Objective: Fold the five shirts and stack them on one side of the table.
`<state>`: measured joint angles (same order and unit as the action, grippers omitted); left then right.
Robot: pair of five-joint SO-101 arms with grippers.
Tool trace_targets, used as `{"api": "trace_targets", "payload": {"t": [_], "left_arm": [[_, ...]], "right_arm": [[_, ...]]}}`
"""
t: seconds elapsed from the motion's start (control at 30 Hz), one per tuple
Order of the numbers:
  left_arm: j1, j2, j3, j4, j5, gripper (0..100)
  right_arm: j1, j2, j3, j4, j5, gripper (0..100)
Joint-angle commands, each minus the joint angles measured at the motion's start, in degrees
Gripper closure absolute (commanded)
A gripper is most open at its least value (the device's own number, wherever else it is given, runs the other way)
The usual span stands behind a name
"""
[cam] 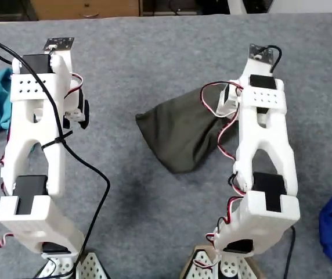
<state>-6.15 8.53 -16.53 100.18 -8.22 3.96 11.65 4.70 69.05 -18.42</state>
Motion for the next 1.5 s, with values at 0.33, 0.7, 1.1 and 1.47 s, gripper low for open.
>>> {"api": "trace_targets", "payload": {"t": [0.33, 0.7, 1.1, 1.47], "left_arm": [[-0.44, -3.3, -0.09, 0.7, -0.18, 86], [-0.44, -3.3, 0.0, 0.7, -0.18, 86], [-0.53, -3.38, 0.0, 0.7, -0.18, 86], [-5.36, -3.38, 0.0, 0.7, -2.9, 86]], "right_arm": [[2.59, -0.48, -1.63, 2.2, 0.88, 61.6], [2.33, -2.42, -5.85, 11.87, -24.88, 68.7], [-7.08, 6.11, -6.11, 3.43, -47.12, 69.2], [-6.29, 20.26, -8.84, 1.58, -47.03, 69.5]]}}
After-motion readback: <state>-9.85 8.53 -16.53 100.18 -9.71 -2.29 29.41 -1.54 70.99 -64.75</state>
